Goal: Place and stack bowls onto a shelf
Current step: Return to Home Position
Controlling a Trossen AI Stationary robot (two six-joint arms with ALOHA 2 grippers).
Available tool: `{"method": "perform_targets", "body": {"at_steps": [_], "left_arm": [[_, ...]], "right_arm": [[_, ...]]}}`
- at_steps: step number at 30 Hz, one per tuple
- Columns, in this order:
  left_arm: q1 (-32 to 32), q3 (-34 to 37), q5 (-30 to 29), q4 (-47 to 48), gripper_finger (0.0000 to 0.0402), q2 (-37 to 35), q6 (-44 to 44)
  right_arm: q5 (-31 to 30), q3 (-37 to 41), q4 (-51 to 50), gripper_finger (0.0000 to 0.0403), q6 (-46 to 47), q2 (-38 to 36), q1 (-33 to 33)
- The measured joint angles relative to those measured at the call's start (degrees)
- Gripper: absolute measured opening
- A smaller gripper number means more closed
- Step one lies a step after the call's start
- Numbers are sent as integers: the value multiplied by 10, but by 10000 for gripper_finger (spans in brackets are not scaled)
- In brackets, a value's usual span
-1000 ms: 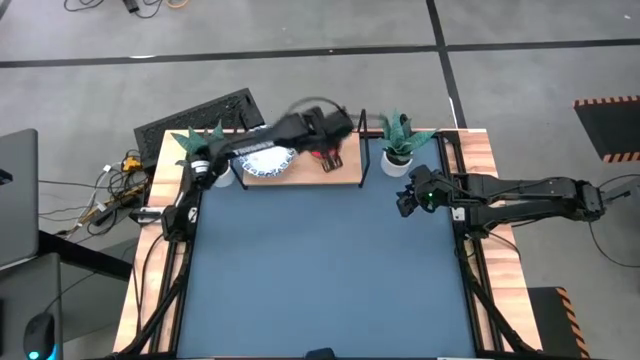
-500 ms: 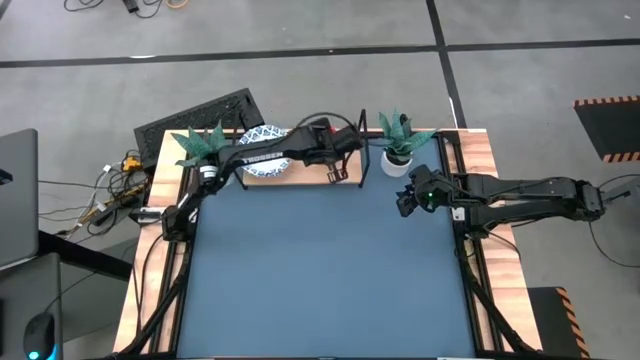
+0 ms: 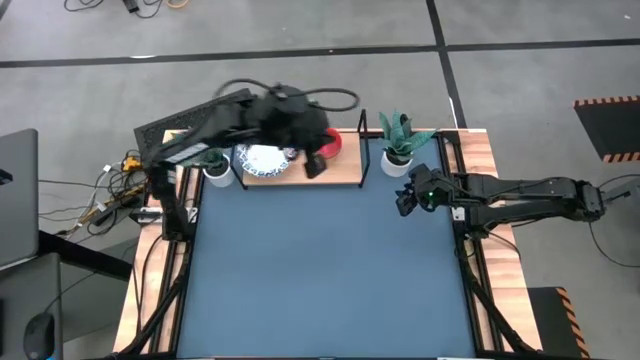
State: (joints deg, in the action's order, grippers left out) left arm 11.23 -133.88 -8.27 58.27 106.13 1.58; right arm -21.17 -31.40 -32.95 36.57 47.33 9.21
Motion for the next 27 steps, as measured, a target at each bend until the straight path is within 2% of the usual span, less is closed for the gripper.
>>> {"method": "perform_targets", "body": {"at_steps": [4,6,9,11,15,21,24,27], "left_arm": [[-12,0,1,13,0,-49,9],[-18,0,9,6,0,-66,-15],[-22,1,66,-17,0,-88,-5],[-23,1,112,-34,0,-103,7],[-23,1,139,-31,0,-130,10],[-23,4,96,46,0,-175,8],[-23,30,87,52,0,-210,8],[-23,87,86,39,0,-257,8]], "right_arm": [[3,0,38,215,13,0,0],[27,0,95,215,-25,-7,-4],[116,-10,214,215,-125,-28,-10],[125,-27,260,215,-151,-40,-5],[122,-75,248,215,-212,-76,14],[119,-127,215,215,-264,-167,24],[100,-127,163,215,-267,-242,30],[78,-124,91,215,-260,-321,34]]}}
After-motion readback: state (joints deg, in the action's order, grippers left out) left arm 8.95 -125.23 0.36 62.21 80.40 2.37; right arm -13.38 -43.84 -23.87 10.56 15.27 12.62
